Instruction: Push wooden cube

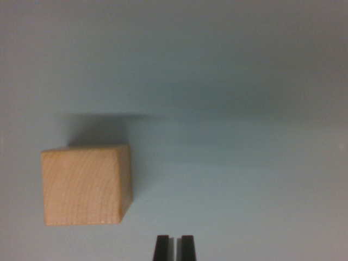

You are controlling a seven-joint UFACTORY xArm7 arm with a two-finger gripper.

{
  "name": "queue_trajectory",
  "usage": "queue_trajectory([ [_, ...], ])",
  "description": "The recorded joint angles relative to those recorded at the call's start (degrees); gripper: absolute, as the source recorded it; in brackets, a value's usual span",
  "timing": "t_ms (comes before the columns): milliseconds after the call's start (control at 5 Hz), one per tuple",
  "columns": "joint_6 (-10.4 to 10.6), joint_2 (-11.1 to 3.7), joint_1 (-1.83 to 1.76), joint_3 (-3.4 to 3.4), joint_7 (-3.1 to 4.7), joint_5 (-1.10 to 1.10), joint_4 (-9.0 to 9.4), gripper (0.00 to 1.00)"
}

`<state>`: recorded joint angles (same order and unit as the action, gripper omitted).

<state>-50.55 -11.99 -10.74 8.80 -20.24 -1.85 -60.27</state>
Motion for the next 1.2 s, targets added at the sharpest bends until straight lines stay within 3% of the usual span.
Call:
queue_trajectory([
  [200,0.0,0.00,0.00,0.00,0.00,0.00,0.00,0.00],
  [400,2.3,-0.74,-0.65,0.58,-1.00,-0.23,1.61,0.00],
  [600,2.3,-0.74,-0.65,0.58,-1.00,-0.23,1.61,0.00],
  [800,4.4,-1.43,-1.26,1.12,-1.93,-0.44,3.11,0.00],
  [1000,4.4,-1.43,-1.26,1.12,-1.93,-0.44,3.11,0.00],
  [1200,6.3,-2.07,-1.82,1.62,-2.78,-0.63,4.48,0.00],
])
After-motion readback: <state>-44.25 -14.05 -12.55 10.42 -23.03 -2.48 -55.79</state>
